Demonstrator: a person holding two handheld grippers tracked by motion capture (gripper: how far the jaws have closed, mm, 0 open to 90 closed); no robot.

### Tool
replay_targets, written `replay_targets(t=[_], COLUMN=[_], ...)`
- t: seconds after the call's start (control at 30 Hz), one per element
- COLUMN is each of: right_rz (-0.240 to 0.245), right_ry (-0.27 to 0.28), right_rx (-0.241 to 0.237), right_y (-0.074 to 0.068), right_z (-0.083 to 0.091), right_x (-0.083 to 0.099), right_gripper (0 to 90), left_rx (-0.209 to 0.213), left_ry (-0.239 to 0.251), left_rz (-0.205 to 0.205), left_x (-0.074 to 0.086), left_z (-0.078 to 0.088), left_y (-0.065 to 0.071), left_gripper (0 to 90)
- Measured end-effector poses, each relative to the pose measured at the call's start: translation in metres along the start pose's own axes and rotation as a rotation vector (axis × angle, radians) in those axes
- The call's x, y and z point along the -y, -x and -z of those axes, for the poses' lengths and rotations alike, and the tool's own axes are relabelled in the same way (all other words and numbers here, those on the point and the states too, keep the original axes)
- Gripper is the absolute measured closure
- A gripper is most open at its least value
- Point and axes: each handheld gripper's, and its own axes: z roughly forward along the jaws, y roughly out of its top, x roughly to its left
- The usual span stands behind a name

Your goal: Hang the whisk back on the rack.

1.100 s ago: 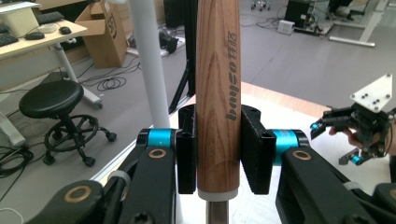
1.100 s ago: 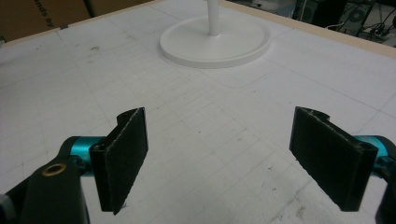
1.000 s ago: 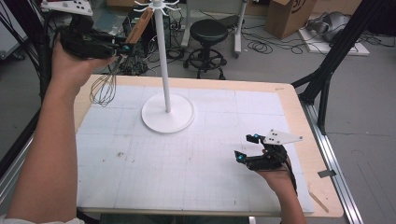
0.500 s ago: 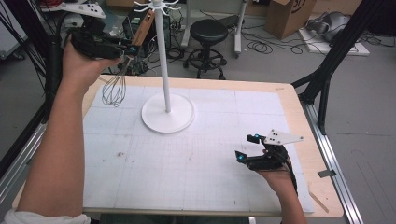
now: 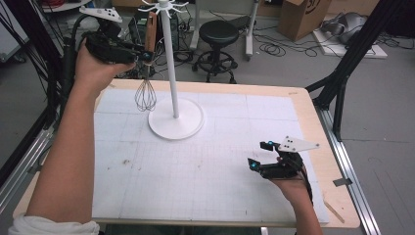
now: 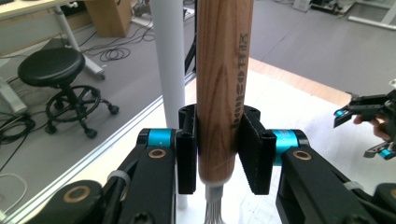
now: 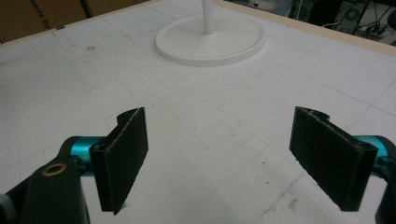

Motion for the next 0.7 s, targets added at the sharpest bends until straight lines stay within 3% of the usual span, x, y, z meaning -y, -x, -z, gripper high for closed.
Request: replay_targets(t=[0.23, 0.43, 0.63, 0.7], right_rz=[-0.003, 0.001, 0.004, 0.005], right_ry=[0.003, 0.005, 0.005, 0.006], right_rx=[-0.001, 0.0, -0.002, -0.003], right_y=[-0.001, -0.002, -0.003, -0.003], right_z=[0.001, 0.0, 0.0, 0.001], right_x=[0.0, -0.001, -0.002, -0.002], right_gripper=[18.7, 18.7, 18.7, 18.7], left_rx=[0.02, 0.077, 0.118, 0.131], left_ry=[0.003, 0.056, 0.049, 0.066], left_rz=[0.001, -0.016, -0.036, -0.038], left_x=[0.003, 0.004, 0.015, 0.02], left_z=[0.007, 0.013, 0.016, 0.018], left_y=[0.003, 0.015, 0.024, 0.029], left_gripper=[57.4, 49.2, 42.4, 39.5])
